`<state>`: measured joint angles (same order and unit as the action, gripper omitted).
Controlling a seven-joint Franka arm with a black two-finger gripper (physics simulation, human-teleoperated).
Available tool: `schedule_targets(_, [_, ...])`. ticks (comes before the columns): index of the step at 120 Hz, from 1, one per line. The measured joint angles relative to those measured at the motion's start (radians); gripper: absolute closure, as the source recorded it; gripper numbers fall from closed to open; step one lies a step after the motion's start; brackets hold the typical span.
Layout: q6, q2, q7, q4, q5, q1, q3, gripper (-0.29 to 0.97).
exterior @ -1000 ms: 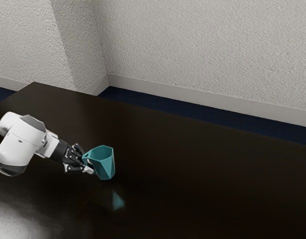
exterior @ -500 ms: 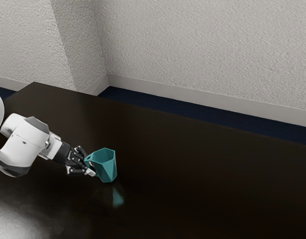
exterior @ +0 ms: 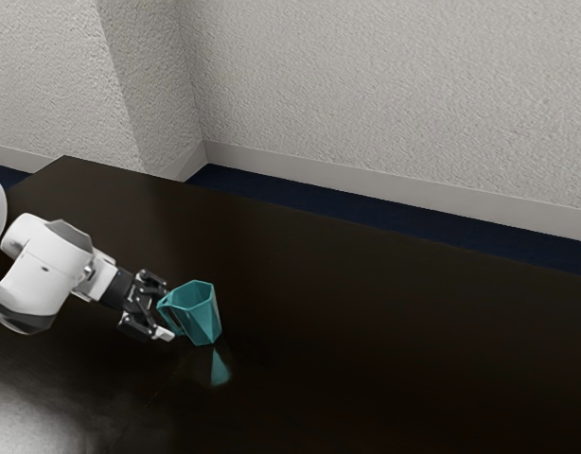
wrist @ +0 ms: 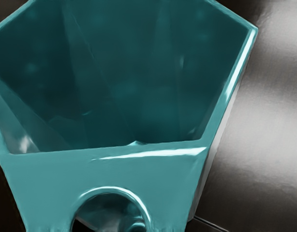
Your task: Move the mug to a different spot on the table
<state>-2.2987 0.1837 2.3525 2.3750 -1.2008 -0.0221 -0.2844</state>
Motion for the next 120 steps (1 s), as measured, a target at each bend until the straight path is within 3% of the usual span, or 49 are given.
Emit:
schedule_targets(24, [0.010, -0.022, -0.006, -0.002, 0.006, -0.001, -0.015, 0.05])
schedule_targets(40, [0.017, -0.095, -0.010, 0.030, 0.031, 0.004, -0.061, 0.03])
schedule_targets(62, [0.022, -0.351, -0.022, 0.186, 0.118, 0.056, -0.184, 0.01])
schedule_targets(76, [0.018, -0.582, -0.059, 0.191, 0.263, 0.107, -0.197, 0.01])
schedule_targets(89, [0.020, -0.638, -0.148, 0.013, 0.455, 0.153, -0.060, 0.00])
schedule_targets(96, [0.055, -0.589, -0.236, -0.153, 0.603, 0.168, 0.012, 0.00])
schedule_targets(106, [0.184, -0.415, -0.420, -0.462, 0.811, 0.184, 0.062, 0.00])
schedule_targets(120, [0.411, -0.207, -0.732, -0.779, 1.005, 0.204, 0.126, 0.00])
